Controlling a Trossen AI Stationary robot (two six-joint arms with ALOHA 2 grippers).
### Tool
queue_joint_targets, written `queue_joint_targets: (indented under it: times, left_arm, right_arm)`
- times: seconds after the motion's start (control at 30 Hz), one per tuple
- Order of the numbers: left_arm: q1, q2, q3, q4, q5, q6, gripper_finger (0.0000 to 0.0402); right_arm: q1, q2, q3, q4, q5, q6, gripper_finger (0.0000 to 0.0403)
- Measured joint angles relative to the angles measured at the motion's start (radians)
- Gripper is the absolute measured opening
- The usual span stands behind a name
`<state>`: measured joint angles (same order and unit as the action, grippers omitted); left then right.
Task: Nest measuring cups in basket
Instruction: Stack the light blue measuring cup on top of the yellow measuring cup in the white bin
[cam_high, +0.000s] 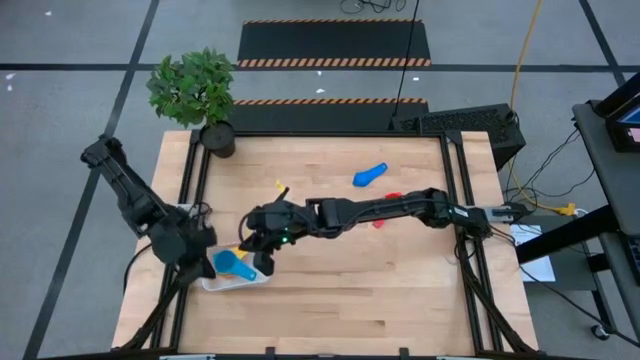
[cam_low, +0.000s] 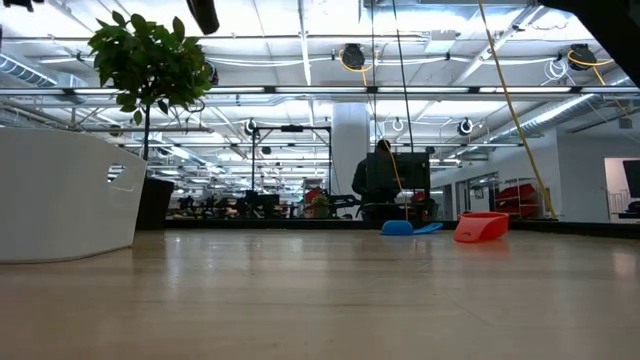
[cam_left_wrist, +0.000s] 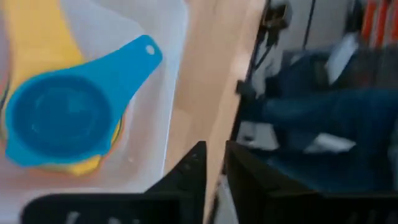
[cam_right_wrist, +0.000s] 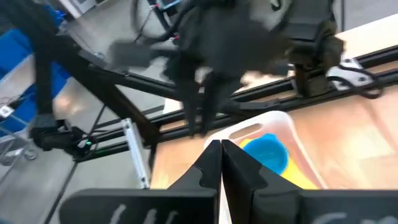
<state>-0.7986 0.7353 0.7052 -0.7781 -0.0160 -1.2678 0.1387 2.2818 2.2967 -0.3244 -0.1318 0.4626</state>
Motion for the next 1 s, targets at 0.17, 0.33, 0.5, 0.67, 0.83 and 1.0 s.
queue_joint_targets:
  times: [0.17,0.33,0.5,0.67,0.83,1.0]
  left_arm:
    - [0.020,0.145,0.000,0.074,0.008,0.189,0.0010]
    - [0.067,0.319,0.000,0.102,0.030,0.272,0.0010]
    - [0.074,0.415,0.000,0.100,0.042,0.311,0.0010]
    - [0.074,0.432,0.000,0.093,-0.005,0.317,0.0007]
    - [0.074,0.433,0.000,0.092,-0.045,0.370,0.0011]
    - [0.074,0.436,0.000,0.092,-0.045,0.446,0.0006]
  right_arm:
    - [-0.014,0.000,-0.001,-0.013,-0.002,0.043,0.0004]
    - [-0.016,-0.002,-0.001,-0.140,-0.063,0.115,0.0004]
    - [-0.017,-0.025,-0.002,-0.412,-0.136,0.174,0.0004]
    - [-0.018,-0.059,-0.001,-0.493,-0.124,0.156,0.0004]
    - [-0.020,-0.068,-0.001,-0.444,-0.075,0.171,0.0004]
    - [-0.024,-0.067,-0.002,-0.432,-0.078,0.191,0.0004]
